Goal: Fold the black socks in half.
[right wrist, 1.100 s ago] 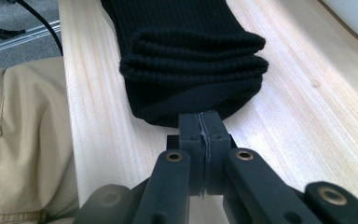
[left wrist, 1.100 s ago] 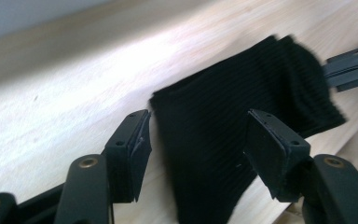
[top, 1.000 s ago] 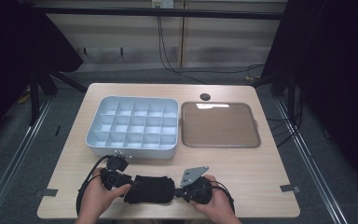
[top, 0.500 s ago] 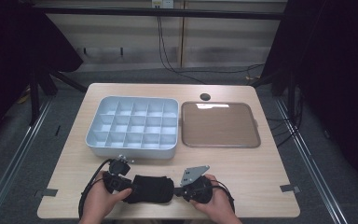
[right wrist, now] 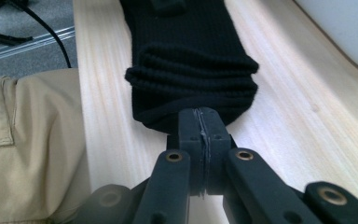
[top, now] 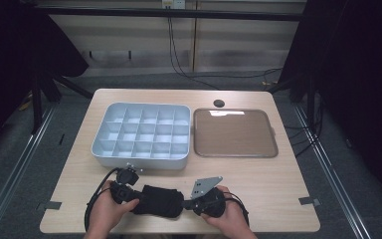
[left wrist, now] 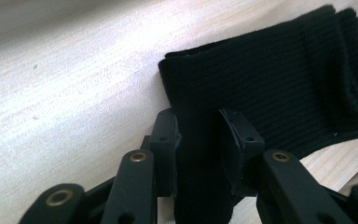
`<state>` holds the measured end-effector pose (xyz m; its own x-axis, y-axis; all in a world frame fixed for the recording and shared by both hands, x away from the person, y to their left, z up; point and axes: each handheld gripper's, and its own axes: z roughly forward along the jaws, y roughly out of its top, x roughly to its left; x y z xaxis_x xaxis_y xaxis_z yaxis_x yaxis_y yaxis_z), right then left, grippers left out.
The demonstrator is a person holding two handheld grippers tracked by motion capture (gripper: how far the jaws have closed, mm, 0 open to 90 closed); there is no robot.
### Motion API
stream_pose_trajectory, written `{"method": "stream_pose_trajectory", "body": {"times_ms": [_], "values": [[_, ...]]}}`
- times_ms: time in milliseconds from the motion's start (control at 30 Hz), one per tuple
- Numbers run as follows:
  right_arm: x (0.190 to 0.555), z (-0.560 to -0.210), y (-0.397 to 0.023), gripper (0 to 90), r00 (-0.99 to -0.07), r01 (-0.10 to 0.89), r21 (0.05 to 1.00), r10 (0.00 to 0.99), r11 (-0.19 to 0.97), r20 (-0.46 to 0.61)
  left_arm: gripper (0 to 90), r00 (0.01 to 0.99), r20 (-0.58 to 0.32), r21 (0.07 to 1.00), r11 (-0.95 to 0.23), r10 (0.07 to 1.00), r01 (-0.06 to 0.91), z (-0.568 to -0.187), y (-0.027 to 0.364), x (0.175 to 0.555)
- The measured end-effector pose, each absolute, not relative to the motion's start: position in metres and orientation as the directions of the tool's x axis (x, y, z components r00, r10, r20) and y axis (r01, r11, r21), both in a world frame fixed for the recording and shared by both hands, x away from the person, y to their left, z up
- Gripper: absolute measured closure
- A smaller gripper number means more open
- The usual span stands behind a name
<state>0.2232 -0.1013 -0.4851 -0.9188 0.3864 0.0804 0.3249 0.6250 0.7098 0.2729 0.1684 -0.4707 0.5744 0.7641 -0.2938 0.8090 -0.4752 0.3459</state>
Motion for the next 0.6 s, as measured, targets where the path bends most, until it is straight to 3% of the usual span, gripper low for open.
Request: {"method": "stream_pose_trajectory", "body": {"times_ms": [233,367,600], "values": [[0.223,-0.490,-0.098,89.3,-0.924,0.318,0.697,0.373,0.642,0.078,69.3,0.584,-0.273,0.393,-0.465,0.765,0.793,-0.467,0.169,0.281],[0.224,-0.490,-0.100,89.3,-0.920,0.329,0.698,0.383,0.636,0.085,57.4,0.589,-0.254,0.409,-0.467,0.767,0.784,-0.467,0.170,0.286],[0.224,-0.490,-0.100,89.3,-0.920,0.327,0.701,0.382,0.634,0.084,51.0,0.571,-0.246,0.421,-0.445,0.783,0.790,-0.457,0.183,0.280]]}}
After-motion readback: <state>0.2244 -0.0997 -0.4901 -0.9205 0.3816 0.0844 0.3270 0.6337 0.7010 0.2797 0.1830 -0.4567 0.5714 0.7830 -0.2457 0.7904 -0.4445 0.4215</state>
